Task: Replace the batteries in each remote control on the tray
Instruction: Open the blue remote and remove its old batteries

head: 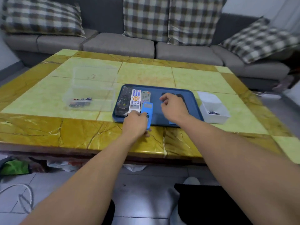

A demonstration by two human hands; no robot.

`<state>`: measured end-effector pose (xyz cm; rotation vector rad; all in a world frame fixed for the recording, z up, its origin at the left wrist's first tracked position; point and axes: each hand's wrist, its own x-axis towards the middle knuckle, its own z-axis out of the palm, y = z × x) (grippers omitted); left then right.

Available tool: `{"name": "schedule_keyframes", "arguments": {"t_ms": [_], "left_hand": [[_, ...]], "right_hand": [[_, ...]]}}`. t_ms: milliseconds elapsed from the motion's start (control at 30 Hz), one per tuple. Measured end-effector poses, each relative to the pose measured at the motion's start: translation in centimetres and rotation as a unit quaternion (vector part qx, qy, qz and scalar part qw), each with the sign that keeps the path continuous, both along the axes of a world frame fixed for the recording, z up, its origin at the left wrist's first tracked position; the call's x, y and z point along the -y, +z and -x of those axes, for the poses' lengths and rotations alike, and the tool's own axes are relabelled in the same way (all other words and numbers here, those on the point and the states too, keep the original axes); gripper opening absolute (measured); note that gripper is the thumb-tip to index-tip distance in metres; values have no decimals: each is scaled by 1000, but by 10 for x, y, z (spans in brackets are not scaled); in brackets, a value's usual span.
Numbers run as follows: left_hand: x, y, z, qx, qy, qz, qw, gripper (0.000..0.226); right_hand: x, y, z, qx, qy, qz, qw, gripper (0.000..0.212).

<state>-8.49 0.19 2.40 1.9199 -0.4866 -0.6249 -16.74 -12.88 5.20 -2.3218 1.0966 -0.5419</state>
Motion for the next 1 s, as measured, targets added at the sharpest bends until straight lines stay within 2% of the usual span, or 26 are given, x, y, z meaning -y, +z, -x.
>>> {"name": "schedule_keyframes", "arguments": {"t_ms": [67,133,300,400,467,567,667,733,800,867,933,1000], "left_hand": [[2,-2,2,61,-14,-60,996,32],[6,-4,5,71,-12,-69,995,32],[11,0,15,-15,-24,-18,999,17],[14,-3,14,-48,-36,-5,998,26],[14,-6,10,26,-47,-27,998,40],[10,-8,5,224,-33,-102,969,54],[-6,-9,14,311,-6,-96,945,41],[-15,-9,25,342,-22,-26,939,25],[-26,-8,41,339,-59,25,939,24],[-38,-10,57,337,-76,21,938,30],[-51,-14,71,297,-91,0,951,31],[-64,-24,85,234,-134,-38,962,35]], "right_hand": [[2,-4,11,-23,4,-8,1000,18],[0,-9,17,-39,22,-17,999,16],[-3,-18,18,-46,85,-31,995,23],[-2,-19,16,-56,92,-22,994,24],[-1,-22,17,-50,86,-12,995,24],[-5,-19,22,-7,66,3,998,22],[-23,-16,30,48,63,4,997,12],[-41,-15,39,58,76,6,995,5],[-58,-15,51,27,95,-23,995,8],[-74,-19,68,-49,127,-104,985,15],[-88,-25,83,-146,177,-214,949,17],[-96,-37,88,-268,213,-292,893,11]]}}
